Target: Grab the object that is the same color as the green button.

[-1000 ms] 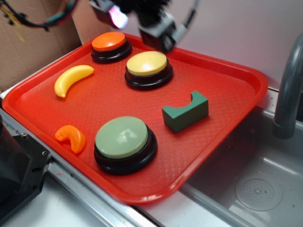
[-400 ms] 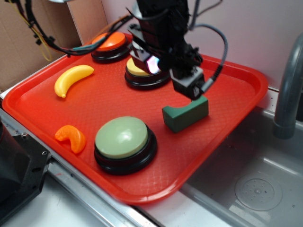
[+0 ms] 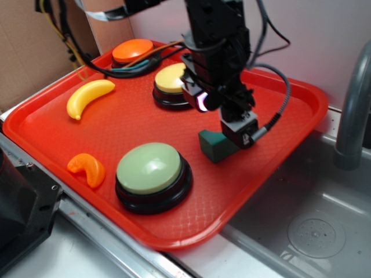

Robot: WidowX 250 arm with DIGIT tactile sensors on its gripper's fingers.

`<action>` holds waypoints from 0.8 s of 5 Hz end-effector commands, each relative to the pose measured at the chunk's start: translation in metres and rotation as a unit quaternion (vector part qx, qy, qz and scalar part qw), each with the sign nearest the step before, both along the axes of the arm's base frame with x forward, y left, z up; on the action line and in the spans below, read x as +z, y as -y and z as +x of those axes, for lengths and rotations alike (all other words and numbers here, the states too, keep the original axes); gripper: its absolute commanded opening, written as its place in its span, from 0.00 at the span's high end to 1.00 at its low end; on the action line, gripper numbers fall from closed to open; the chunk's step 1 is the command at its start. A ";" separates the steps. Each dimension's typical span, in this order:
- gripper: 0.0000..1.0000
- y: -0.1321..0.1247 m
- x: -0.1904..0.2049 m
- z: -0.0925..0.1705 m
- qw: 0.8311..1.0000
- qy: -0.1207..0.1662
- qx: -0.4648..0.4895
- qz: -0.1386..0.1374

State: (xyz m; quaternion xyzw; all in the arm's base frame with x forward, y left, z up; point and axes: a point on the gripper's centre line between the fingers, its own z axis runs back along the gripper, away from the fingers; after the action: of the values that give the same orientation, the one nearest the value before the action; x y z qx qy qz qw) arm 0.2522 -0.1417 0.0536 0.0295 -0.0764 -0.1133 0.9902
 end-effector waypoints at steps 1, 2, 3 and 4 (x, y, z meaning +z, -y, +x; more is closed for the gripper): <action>0.00 0.015 -0.004 0.017 0.999 0.009 -0.028 -0.016; 0.94 0.014 -0.008 0.014 0.999 0.003 -0.026 -0.023; 1.00 0.008 -0.009 0.016 1.000 -0.001 -0.004 -0.029; 1.00 0.003 -0.010 0.017 1.000 0.002 0.017 -0.017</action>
State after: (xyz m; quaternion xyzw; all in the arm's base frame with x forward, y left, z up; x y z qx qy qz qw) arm 0.2654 -0.1428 0.0362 0.0198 -0.0677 -0.0979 0.9927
